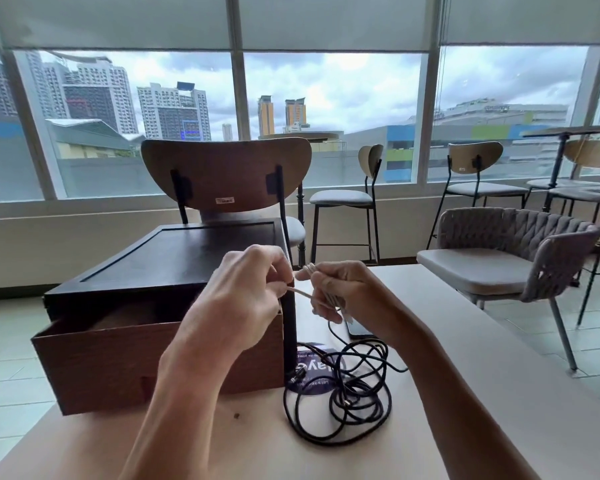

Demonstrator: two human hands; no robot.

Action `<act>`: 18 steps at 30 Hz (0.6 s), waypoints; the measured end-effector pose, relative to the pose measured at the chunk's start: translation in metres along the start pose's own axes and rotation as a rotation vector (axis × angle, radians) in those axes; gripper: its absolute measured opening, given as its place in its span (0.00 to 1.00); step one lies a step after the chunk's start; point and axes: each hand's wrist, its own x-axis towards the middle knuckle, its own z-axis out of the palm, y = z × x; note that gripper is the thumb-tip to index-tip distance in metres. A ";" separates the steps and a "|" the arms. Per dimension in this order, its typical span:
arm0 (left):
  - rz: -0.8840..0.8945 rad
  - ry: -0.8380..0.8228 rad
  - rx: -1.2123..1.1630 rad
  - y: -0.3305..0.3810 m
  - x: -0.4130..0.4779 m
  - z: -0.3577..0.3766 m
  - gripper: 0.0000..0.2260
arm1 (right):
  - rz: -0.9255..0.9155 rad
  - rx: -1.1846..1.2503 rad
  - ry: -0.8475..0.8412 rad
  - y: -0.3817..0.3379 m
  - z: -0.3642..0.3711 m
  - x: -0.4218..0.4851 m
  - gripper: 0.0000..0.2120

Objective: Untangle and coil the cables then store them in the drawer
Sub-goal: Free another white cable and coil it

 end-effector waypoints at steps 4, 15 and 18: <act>0.012 0.246 0.033 -0.012 0.004 -0.002 0.05 | 0.111 0.098 -0.168 -0.008 -0.008 -0.009 0.14; -0.055 0.378 -0.139 -0.038 0.014 0.006 0.04 | 0.057 0.397 -0.301 -0.016 -0.023 -0.019 0.16; -0.049 0.279 -0.151 -0.041 0.015 0.011 0.05 | 0.045 0.552 -0.229 -0.013 -0.027 -0.017 0.13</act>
